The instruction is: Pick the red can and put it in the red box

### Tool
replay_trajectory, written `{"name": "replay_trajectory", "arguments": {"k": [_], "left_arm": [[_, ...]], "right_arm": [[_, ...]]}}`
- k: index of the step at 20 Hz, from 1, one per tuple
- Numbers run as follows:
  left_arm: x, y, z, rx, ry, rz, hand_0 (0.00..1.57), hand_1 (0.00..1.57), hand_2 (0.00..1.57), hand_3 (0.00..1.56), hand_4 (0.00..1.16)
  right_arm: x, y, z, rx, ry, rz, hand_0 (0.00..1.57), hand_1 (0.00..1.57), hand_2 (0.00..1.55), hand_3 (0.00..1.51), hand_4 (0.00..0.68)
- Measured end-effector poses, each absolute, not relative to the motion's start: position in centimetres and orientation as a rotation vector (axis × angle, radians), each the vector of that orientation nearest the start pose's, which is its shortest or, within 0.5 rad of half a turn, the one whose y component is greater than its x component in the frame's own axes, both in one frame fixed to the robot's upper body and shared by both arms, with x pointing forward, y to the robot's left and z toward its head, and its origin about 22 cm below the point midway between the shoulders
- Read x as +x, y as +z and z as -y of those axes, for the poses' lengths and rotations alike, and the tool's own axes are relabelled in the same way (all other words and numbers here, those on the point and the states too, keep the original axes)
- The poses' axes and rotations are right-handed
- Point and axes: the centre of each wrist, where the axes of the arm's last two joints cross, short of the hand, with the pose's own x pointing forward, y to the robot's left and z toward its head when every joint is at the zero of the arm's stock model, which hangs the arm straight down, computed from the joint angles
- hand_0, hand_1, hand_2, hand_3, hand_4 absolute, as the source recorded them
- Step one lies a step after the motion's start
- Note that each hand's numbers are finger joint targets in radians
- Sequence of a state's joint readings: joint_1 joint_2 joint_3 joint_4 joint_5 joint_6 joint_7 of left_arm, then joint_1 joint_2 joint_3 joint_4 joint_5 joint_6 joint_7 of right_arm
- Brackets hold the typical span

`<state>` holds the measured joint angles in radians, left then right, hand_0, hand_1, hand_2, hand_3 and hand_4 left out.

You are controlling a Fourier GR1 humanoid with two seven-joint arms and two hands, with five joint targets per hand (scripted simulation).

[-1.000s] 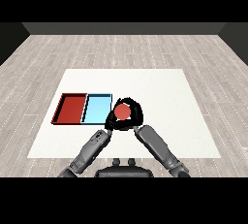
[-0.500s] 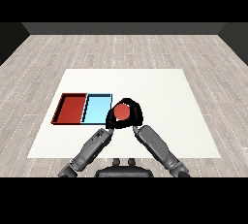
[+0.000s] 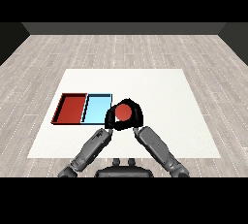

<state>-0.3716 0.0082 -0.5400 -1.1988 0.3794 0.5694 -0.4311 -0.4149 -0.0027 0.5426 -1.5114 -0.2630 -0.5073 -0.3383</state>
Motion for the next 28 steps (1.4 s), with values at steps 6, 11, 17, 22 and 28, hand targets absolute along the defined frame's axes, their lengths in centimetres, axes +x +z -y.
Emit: {"name": "replay_trajectory", "arguments": {"k": [6, 11, 17, 22, 28], "left_arm": [[28.0, -0.4, -7.7, -0.133, 0.071, 1.851, 1.57, 1.57, 1.57, 1.51, 1.15], [28.3, -0.6, -7.6, -0.105, 0.076, 1.870, 1.57, 1.57, 1.57, 1.50, 1.14], [28.3, -0.1, -7.5, -0.075, 0.078, 1.876, 1.57, 1.57, 1.57, 1.48, 1.13], [28.2, -0.1, -8.1, -0.068, 0.079, 1.885, 1.57, 1.57, 1.57, 1.47, 1.13], [29.2, 0.3, -8.9, -0.030, 0.090, 1.901, 1.57, 1.57, 1.56, 1.47, 1.13]], "right_arm": [[27.4, 7.8, 5.6, 0.295, 0.059, 2.029, 0.00, 0.00, 0.00, 0.00, 0.000], [27.7, 7.9, 6.1, 0.288, 0.067, 2.003, 0.00, 0.00, 0.00, 0.00, 0.000], [27.9, 7.8, 6.9, 0.262, 0.054, 1.990, 0.00, 0.00, 0.00, 0.00, 0.000], [27.2, 7.9, 7.9, 0.273, 0.025, 1.980, 0.00, 0.00, 0.00, 0.00, 0.000], [26.0, 8.9, 10.2, 0.299, -0.017, 1.999, 0.00, 0.00, 0.00, 0.00, 0.000]]}}
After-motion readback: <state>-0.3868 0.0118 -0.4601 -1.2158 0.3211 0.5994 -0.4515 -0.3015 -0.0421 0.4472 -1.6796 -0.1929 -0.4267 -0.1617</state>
